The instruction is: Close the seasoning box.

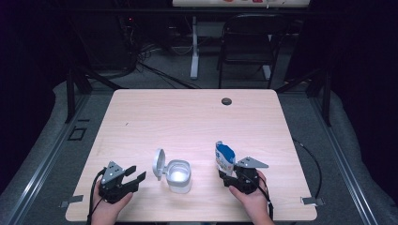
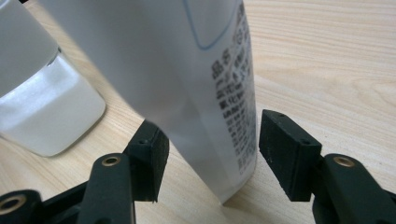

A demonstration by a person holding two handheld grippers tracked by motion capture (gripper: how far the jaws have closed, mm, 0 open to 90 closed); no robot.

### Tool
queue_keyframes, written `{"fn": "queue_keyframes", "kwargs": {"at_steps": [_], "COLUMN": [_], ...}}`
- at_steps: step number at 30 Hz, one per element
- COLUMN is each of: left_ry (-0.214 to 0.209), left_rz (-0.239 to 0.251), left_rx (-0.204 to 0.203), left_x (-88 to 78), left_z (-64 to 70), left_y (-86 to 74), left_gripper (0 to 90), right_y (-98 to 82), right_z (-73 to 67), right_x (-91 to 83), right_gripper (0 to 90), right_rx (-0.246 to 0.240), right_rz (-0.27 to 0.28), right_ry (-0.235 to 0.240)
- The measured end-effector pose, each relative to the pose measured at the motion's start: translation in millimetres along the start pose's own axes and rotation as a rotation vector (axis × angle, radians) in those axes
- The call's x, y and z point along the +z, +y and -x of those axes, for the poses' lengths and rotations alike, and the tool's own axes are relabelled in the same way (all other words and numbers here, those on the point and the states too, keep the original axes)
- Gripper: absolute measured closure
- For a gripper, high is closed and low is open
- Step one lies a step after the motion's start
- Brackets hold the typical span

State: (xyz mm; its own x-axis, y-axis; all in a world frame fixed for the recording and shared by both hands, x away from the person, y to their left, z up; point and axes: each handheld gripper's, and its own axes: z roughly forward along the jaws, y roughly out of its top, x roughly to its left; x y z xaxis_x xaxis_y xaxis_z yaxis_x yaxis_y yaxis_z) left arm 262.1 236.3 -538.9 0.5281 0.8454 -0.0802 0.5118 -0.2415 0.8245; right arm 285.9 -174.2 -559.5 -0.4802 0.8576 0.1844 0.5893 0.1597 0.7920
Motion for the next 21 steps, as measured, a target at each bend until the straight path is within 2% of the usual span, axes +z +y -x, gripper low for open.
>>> {"fn": "queue_keyframes", "kwargs": {"at_steps": [8, 10, 21], "left_ry": [-0.001, 0.000, -0.006], "left_rz": [0.001, 0.001, 0.004], "left_rx": [-0.002, -0.001, 0.006], "left_x": [0.0, -0.1, -3.4], "left_z": [0.5, 0.7, 3.7], "left_y": [0.2, 0.3, 4.2], "left_gripper": [51.8, 51.8, 53.0], "right_y": [-1.4, -2.8, -8.6], "right_z": [1.0, 0.2, 1.6], "right_x": [-5.1, -5.7, -16.6], "right_gripper": [42.2, 41.8, 40.9], "right_rx": [-0.007, 0.004, -0.005], "right_rz": [-0.010, 0.009, 0.013], "right_ry": [-0.002, 0.011, 0.010]}}
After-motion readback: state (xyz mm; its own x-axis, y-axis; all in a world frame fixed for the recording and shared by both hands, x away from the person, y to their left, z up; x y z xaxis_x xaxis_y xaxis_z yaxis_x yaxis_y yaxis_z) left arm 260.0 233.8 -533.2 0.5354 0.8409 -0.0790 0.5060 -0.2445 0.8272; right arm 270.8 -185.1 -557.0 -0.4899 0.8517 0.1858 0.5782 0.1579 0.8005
